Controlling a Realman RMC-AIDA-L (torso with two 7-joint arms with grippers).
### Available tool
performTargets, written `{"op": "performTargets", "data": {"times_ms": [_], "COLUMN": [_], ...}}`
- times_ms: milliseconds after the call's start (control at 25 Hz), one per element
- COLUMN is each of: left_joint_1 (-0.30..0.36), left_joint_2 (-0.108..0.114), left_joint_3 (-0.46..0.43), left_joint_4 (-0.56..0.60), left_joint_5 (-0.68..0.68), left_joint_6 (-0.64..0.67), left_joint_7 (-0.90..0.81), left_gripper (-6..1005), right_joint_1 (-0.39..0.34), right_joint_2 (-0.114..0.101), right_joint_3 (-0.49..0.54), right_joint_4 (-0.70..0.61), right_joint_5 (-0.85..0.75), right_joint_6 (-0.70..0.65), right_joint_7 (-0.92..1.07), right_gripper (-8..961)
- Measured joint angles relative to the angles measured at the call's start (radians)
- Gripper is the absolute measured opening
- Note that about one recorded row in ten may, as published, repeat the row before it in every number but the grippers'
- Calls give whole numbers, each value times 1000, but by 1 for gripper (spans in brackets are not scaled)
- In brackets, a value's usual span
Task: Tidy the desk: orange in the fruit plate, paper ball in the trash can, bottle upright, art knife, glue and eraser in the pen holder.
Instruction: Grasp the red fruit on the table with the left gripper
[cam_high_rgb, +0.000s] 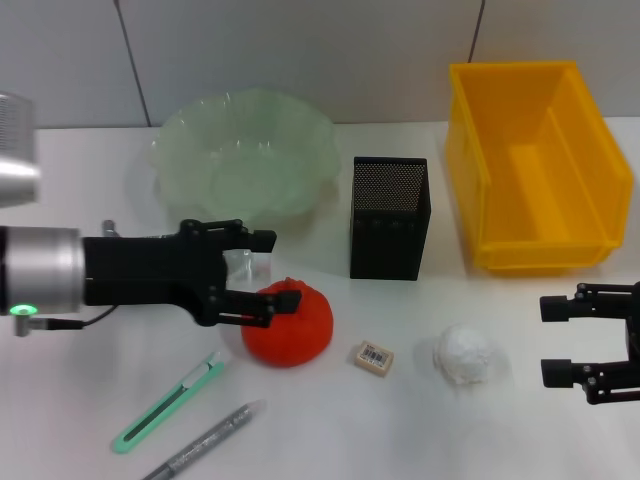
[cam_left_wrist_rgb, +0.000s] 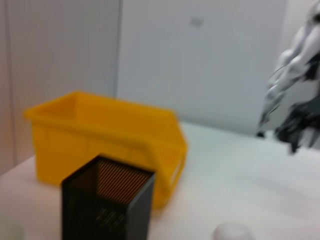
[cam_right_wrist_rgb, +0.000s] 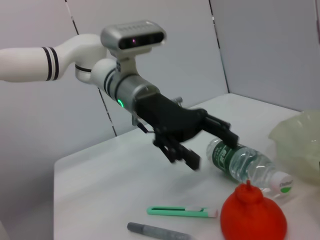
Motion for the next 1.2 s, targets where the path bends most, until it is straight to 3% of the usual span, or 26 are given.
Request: {"op": "performTargets", "data": {"times_ms": [120,160,640,1200], "left_joint_1": [-11,-34,-67,-67], "left_joint_2": [-11,-18,-20,-21], "left_joint_3": [9,40,68,69], "left_joint_4": [-16,-72,-252,-317], "left_joint_5": [17,10,-20,-27], "left_joint_6": [-51,-123,-321,-383], "left_joint_7": [1,12,132,206], "left_gripper": [860,860,860,795], "right_joint_1": [-3,-3,9,35], "right_joint_2": [3,3,11,21], "right_joint_3": [8,8,4,-1], "right_joint_4": [-7,-7,-13,-8], "right_joint_5": [2,2,4,0], "right_joint_6": [3,3,7,32], "right_joint_7": [-3,-3,-8,14], "right_gripper": [777,777,778,778]}}
